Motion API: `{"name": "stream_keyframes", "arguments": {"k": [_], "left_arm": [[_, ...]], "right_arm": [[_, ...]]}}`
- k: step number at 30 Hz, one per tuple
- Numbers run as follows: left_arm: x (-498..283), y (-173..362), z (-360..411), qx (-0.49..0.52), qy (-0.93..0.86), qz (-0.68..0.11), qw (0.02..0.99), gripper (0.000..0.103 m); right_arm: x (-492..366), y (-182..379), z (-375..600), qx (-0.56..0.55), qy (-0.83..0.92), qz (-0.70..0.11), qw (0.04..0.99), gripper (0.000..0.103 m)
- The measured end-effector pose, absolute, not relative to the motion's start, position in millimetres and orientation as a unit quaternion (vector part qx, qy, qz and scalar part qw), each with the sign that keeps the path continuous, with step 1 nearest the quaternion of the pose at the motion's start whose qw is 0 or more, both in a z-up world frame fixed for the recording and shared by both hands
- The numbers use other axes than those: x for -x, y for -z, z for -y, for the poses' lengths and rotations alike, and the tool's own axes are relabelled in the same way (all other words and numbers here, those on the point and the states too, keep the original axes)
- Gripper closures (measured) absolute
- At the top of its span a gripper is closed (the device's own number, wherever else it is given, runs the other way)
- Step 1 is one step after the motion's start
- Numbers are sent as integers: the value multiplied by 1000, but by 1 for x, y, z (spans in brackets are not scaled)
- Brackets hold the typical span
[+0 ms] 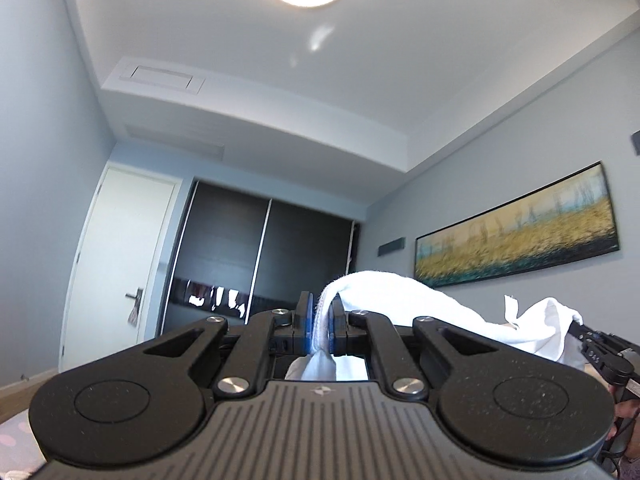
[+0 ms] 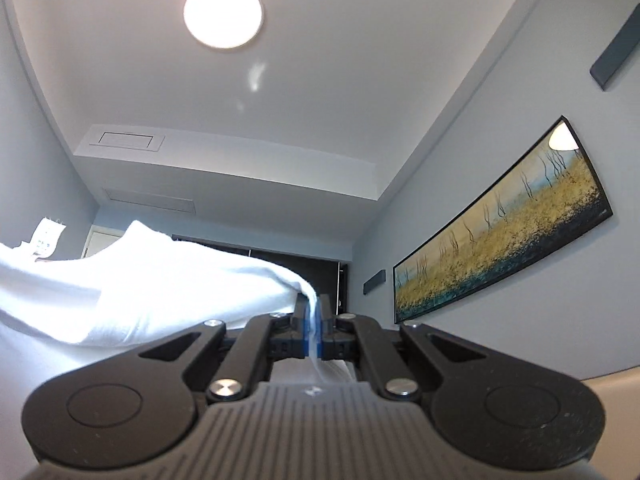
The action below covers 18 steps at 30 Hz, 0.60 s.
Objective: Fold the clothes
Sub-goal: 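Raise the white shirt high with both grippers to shake it out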
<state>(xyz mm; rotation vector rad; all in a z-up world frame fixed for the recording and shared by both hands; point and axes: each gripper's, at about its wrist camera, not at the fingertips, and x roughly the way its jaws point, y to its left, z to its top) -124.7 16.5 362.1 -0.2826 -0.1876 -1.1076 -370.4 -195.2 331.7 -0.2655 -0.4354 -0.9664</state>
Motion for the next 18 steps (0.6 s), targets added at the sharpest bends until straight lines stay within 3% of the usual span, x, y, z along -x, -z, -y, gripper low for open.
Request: {"name": "stream_keyframes", "arguments": {"k": [7,13,18], "left_arm": [[116,-359,3,116,529,73,837,97],[100,-355,26,96,531,51,841,97],[55,-316,83,61,513,-31,856,97]], "right_arm": [[398,-334,173,139,470,255,834,100],[368,-319,201,139,471,202,848,100],[317,-286,255,107,466,122,870,100]]}}
